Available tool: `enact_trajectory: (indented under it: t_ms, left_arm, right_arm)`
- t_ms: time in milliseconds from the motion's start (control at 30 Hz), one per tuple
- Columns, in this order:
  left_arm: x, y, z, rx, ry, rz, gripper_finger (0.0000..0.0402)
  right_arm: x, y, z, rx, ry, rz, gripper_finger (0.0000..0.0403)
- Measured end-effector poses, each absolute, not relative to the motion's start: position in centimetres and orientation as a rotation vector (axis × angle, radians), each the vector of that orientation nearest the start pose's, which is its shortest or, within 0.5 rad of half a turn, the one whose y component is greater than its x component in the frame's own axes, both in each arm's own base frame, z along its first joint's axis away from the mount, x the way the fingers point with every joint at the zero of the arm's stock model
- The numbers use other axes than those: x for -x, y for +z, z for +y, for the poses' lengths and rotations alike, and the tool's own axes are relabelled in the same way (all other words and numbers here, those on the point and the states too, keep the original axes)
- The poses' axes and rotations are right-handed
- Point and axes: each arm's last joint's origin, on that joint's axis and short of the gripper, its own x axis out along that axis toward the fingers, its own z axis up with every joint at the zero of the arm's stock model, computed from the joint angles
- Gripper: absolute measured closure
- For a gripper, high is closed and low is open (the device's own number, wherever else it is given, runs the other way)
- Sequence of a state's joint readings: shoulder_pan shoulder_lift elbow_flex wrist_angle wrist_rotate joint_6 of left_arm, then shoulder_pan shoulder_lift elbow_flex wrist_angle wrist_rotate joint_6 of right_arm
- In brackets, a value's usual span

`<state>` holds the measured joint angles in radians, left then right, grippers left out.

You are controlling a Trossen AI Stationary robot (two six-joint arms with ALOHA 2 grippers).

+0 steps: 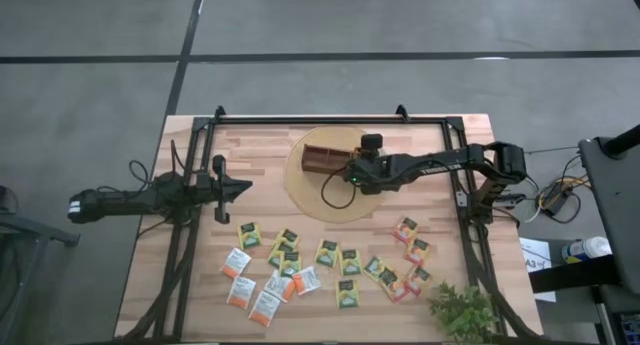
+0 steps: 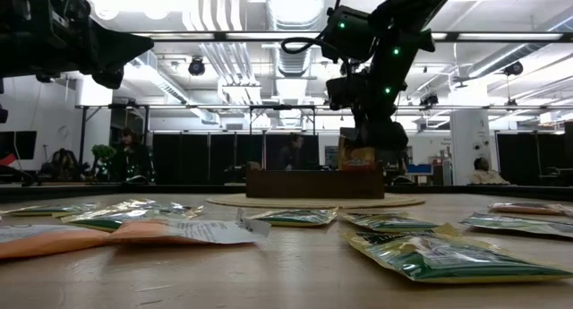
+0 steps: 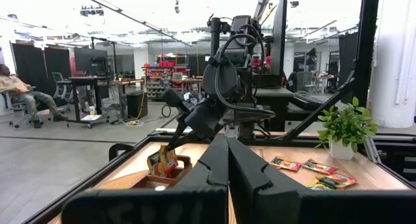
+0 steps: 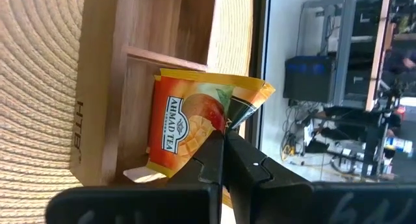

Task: Pick & Place Tea
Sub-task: Put the orange tea bag into the right section of wooden organizer

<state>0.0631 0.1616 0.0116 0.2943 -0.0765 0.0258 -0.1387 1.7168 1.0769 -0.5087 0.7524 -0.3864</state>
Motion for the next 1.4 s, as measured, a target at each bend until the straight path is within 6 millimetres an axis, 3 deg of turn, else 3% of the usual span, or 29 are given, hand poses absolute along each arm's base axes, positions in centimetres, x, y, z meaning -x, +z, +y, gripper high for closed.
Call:
enact_trajectory:
  t_ms: [333,833,1400]
  left_arm:
    - [-10.6,18.2,0.9,-0.025,0.141,-0.141,0.0402]
    - [-10.6,18.2,0.9,-0.025,0.140,-0.140,0.0402]
    - [-10.6,18.2,0.9,-0.025,0.141,-0.140,0.0402]
  right_arm:
    - [-33.1,16.7,-6.9,0.755,-0.579,1.351,0.0394]
    - [-33.4,17.2,-7.0,0.717,-0.610,1.334,0.0393]
    - [-33.3,17.4,-7.0,0.664,-0.648,1.329,0.0278]
